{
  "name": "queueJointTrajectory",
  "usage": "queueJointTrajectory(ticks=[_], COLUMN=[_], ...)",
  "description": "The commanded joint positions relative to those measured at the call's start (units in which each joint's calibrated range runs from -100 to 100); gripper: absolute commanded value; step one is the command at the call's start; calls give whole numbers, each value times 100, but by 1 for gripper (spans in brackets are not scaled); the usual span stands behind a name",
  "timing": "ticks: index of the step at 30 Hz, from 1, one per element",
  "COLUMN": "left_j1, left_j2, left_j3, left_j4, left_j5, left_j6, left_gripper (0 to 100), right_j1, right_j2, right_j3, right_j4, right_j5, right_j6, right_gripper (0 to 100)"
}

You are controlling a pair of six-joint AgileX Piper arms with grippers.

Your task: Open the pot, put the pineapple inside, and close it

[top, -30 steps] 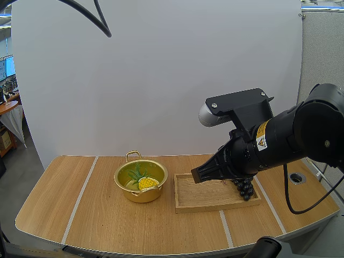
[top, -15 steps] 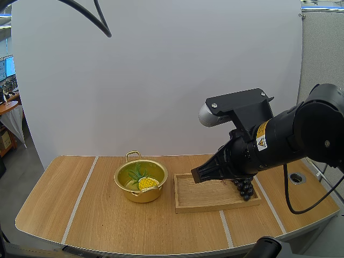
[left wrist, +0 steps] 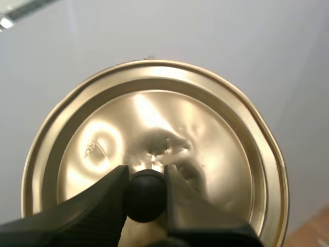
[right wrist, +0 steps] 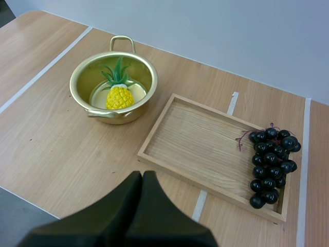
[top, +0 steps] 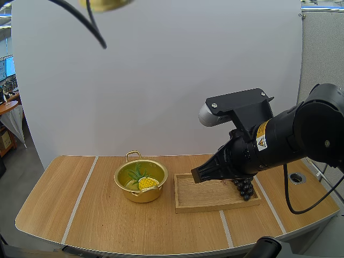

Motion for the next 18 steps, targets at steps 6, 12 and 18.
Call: queueJointTrajectory(ticks=[6, 12, 18], left_j1=[-20, -20, -20], left_j2=[137, 137, 137], left_j3=[255, 1308, 2690], left_j4=[71, 6, -250], left_j5=[1408, 1408, 1408], left_j6=[-40, 165, 445], left_gripper=[0, 0, 0], right_j1=[-12, -12, -12], right_j2=[-54, -54, -54], right_j3=[16, 16, 16], right_j4=[-22, -12, -1], right_j5=[62, 62, 62], right_j6=[-2, -2, -2], right_gripper=[0, 0, 0])
